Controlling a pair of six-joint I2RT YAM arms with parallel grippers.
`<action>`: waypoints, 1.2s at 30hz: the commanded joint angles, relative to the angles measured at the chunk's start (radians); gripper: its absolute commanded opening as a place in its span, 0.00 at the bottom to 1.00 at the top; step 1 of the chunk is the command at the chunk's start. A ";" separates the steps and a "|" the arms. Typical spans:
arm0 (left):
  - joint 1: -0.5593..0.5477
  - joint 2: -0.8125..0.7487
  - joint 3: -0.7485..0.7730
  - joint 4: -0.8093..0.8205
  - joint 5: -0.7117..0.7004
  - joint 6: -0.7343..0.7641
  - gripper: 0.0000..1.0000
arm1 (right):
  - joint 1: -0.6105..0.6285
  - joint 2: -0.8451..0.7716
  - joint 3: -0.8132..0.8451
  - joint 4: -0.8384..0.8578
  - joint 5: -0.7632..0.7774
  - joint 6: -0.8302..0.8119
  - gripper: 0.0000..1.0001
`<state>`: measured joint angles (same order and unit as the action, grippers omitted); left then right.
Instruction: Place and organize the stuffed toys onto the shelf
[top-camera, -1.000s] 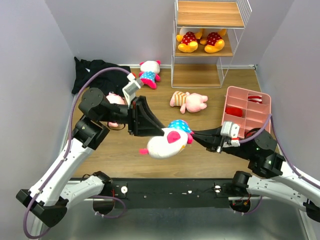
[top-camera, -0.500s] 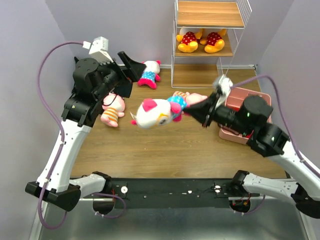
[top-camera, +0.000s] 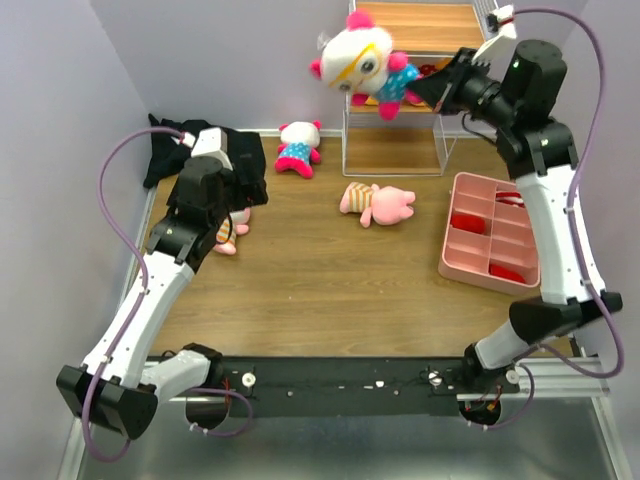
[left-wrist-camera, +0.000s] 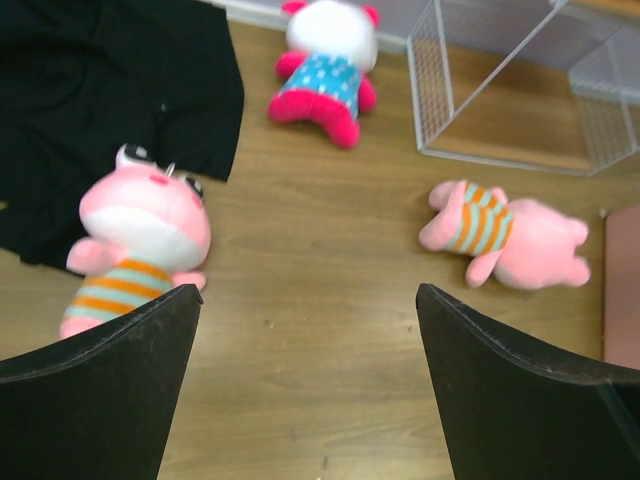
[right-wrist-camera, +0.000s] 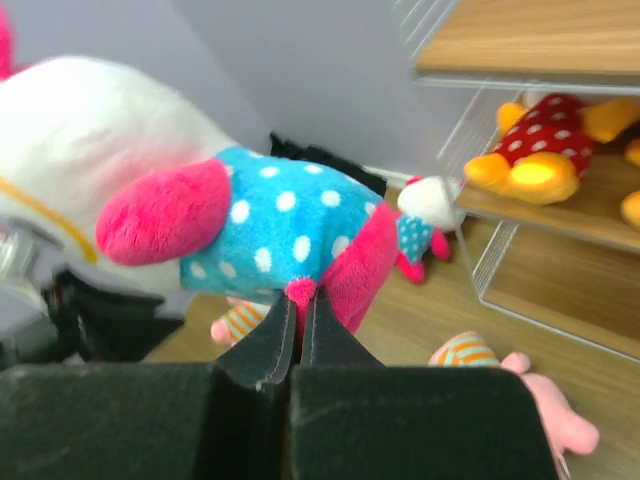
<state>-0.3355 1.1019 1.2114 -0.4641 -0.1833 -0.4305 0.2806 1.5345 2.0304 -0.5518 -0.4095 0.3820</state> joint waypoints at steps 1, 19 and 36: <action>0.003 -0.068 -0.110 0.068 -0.033 0.033 0.99 | -0.124 0.136 0.212 -0.011 -0.078 0.245 0.01; -0.010 -0.071 -0.130 0.070 0.076 0.033 0.99 | -0.256 0.509 0.436 0.455 -0.186 0.647 0.01; -0.010 -0.030 -0.121 0.061 0.104 0.030 0.99 | -0.256 0.740 0.553 0.691 -0.301 0.771 0.07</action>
<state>-0.3424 1.0611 1.0851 -0.4110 -0.1043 -0.4080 0.0307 2.2127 2.5069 0.0406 -0.6300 1.1034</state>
